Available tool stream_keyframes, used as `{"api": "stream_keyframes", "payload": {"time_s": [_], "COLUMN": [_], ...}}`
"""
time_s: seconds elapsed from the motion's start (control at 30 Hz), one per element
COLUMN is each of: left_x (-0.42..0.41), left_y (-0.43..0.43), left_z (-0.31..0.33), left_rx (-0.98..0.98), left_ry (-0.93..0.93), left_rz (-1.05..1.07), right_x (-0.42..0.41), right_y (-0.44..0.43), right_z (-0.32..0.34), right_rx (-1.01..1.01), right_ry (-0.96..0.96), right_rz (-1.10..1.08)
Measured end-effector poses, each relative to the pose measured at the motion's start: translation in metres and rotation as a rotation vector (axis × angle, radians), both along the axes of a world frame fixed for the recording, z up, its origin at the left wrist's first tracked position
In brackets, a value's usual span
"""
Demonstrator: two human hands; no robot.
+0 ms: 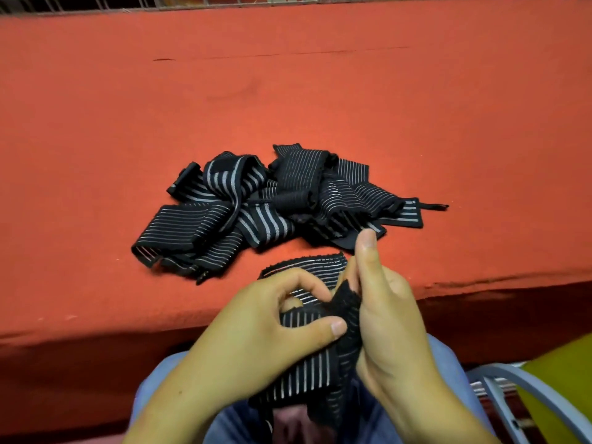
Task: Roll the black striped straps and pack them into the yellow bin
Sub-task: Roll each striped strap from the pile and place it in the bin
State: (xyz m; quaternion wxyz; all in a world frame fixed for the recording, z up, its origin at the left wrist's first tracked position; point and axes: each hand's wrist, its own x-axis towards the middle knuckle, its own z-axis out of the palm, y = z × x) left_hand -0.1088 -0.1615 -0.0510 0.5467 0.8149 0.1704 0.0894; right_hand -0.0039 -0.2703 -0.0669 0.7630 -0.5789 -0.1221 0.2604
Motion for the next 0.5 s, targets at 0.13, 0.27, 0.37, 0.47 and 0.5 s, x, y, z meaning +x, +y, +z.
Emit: {"api": "stream_keyframes", "payload": {"time_s": [0.13,0.27,0.37,0.47,0.5], "left_x": [-0.011,-0.021,-0.025,-0.03,-0.033], "left_y": [0.01,0.026,0.037,0.043,0.045], "left_z": [0.002,0.003,-0.001,0.0,0.002], "left_rx": [-0.087,-0.193,-0.155,-0.177,-0.207], "left_ry": [0.017,0.002,-0.034,-0.106,-0.137], "left_rz": [-0.057,0.014,0.107,0.181,0.209], "right_x": [-0.015,-0.015,-0.008,0.004,0.01], "right_y": [-0.01,-0.018,-0.021,-0.029,-0.034], "right_z": [-0.01,-0.018,-0.024,-0.027,-0.028], "right_rx": [0.061,-0.042,-0.095,-0.137,-0.133], "right_ry": [-0.066,-0.154,-0.149,-0.122,-0.09], "right_rz": [0.263,0.373,0.358,0.382,0.353]}}
